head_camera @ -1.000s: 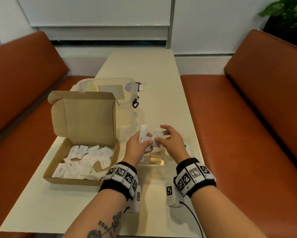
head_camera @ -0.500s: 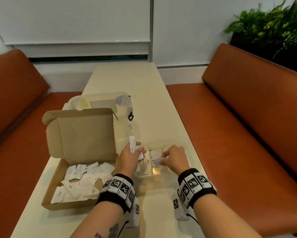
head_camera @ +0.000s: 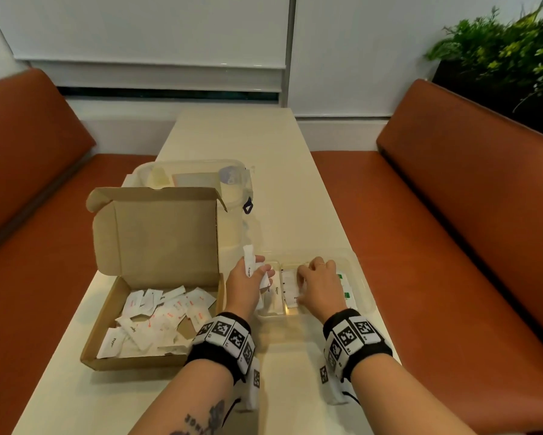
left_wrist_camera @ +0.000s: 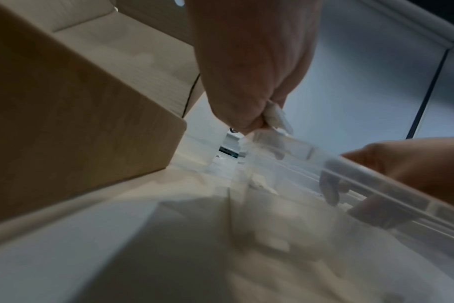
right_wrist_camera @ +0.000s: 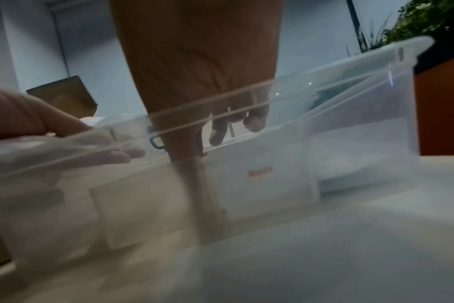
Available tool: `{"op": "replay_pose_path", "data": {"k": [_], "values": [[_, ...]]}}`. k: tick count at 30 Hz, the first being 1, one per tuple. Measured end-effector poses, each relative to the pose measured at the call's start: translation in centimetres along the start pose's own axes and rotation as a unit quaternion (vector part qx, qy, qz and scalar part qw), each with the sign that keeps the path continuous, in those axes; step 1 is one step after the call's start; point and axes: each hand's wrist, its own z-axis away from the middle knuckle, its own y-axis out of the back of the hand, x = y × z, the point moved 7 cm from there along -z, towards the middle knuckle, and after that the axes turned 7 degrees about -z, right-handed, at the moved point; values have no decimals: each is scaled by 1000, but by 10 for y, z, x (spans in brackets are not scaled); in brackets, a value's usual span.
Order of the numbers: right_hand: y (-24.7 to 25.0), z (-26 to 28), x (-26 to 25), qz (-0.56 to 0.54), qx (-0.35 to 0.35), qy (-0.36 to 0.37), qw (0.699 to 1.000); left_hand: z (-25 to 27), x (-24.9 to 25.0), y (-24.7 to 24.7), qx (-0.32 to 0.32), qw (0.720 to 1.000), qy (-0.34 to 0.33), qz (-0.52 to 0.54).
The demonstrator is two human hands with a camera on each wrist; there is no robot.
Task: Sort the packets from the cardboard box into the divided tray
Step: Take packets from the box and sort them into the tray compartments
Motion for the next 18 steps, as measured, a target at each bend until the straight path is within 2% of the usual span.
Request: {"op": "replay_pose_path", "data": {"k": [4,11,13,15,18], "values": [[-3,-5,-2,32,-20,7,999,0,0,1,-5,1000,-1,-17],[-5,-8,-2,12,-21,-8,1000,-1,-2,0,-26,999,20,6],[0,-9,-3,-48,-3,-18,999,-1,-1,-2,-35,999,21,13],[8,-11,-8,-163,21,-21,986,-1,-1,-5,-51,998,21,15],[16,-14,-17,-339,16,-37,940,0,2,-13,-74,997,15,-10]]}}
